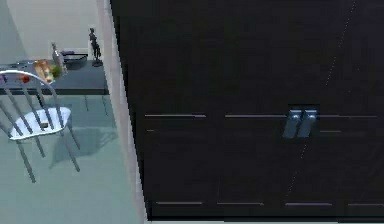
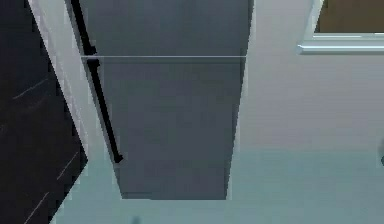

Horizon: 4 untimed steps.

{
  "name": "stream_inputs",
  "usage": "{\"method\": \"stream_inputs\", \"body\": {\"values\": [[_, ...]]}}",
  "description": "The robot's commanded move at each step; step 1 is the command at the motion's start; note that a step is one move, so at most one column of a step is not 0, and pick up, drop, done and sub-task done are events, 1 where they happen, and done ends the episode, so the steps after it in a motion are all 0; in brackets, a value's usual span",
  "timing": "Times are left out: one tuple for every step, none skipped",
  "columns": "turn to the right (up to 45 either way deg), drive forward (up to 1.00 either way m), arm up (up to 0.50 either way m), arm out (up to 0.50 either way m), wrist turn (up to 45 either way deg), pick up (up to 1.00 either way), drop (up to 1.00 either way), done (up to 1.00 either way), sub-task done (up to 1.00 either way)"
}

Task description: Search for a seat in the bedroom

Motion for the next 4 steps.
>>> {"method": "stream_inputs", "body": {"values": [[0.0,0.15,0.00,0.00,0.0,0.00,0.00,0.00,0.00],[45.0,0.00,0.00,0.00,0.0,0.00,0.00,0.00,0.00],[45.0,0.00,0.00,0.00,0.0,0.00,0.00,0.00,0.00],[42.0,0.00,0.00,0.00,0.0,0.00,0.00,0.00,0.00]]}}
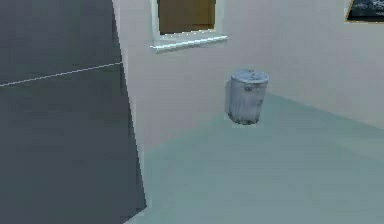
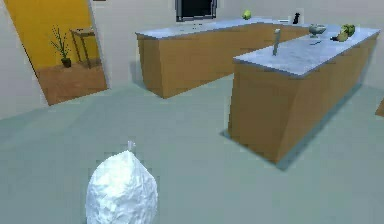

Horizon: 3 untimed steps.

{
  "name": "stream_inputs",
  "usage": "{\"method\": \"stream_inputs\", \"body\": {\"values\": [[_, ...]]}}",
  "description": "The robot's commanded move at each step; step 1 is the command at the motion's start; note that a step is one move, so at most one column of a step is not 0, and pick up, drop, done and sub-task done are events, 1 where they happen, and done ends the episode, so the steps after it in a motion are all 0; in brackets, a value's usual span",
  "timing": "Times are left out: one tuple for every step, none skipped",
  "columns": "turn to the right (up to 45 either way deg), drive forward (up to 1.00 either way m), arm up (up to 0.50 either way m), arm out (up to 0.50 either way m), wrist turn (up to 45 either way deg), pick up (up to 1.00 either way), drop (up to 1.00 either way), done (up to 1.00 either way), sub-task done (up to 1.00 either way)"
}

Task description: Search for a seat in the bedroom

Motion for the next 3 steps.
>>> {"method": "stream_inputs", "body": {"values": [[0.0,0.80,0.00,0.00,0.0,0.00,0.00,0.00,0.00],[39.0,0.00,0.00,0.00,0.0,0.00,0.00,0.00,0.00],[0.0,0.05,0.00,0.00,0.0,0.00,0.00,0.00,0.00]]}}
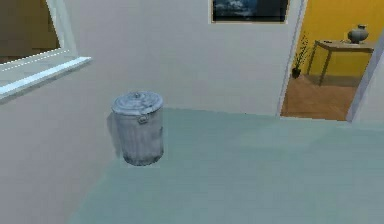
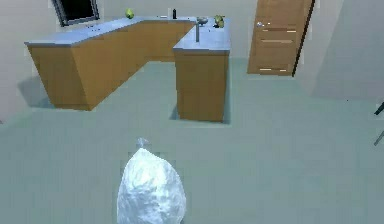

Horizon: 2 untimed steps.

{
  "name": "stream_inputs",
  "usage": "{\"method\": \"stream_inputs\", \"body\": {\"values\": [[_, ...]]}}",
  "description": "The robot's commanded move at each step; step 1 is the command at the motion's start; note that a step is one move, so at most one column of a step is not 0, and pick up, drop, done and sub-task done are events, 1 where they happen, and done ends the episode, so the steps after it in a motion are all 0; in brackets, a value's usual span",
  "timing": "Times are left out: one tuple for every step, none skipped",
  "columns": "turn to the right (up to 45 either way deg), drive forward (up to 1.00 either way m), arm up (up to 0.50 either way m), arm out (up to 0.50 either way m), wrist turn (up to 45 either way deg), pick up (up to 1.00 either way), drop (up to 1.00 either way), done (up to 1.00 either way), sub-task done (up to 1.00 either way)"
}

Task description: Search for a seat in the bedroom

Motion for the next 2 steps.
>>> {"method": "stream_inputs", "body": {"values": [[30.0,0.00,0.00,0.00,0.0,0.00,0.00,0.00,0.00],[0.0,0.75,0.00,0.00,0.0,0.00,0.00,0.00,0.00]]}}
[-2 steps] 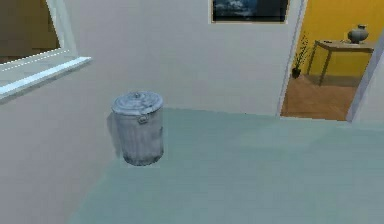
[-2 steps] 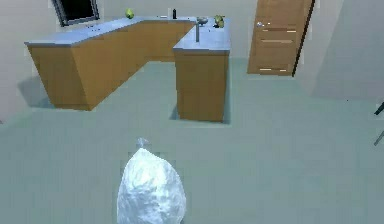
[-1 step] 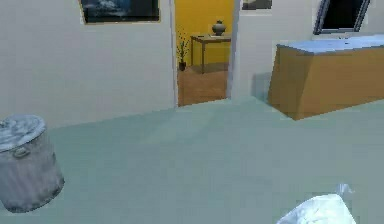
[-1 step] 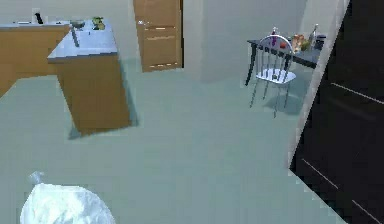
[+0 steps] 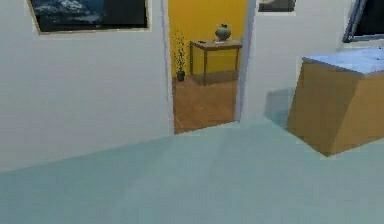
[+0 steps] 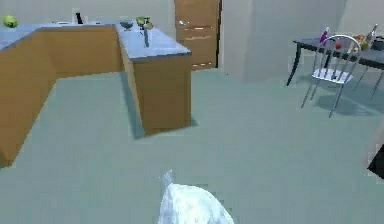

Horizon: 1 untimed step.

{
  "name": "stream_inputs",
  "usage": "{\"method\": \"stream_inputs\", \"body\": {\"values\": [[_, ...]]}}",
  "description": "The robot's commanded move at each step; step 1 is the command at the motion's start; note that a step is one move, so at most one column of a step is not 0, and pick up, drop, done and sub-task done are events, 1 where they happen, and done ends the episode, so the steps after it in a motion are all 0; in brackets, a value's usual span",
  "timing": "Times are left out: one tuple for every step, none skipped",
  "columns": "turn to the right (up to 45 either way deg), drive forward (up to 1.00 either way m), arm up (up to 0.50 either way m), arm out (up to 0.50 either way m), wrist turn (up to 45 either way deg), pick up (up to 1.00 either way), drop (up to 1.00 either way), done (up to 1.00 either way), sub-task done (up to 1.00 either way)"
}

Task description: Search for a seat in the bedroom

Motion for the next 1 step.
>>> {"method": "stream_inputs", "body": {"values": [[9.0,0.00,0.00,0.00,0.0,0.00,0.00,0.00,0.00]]}}
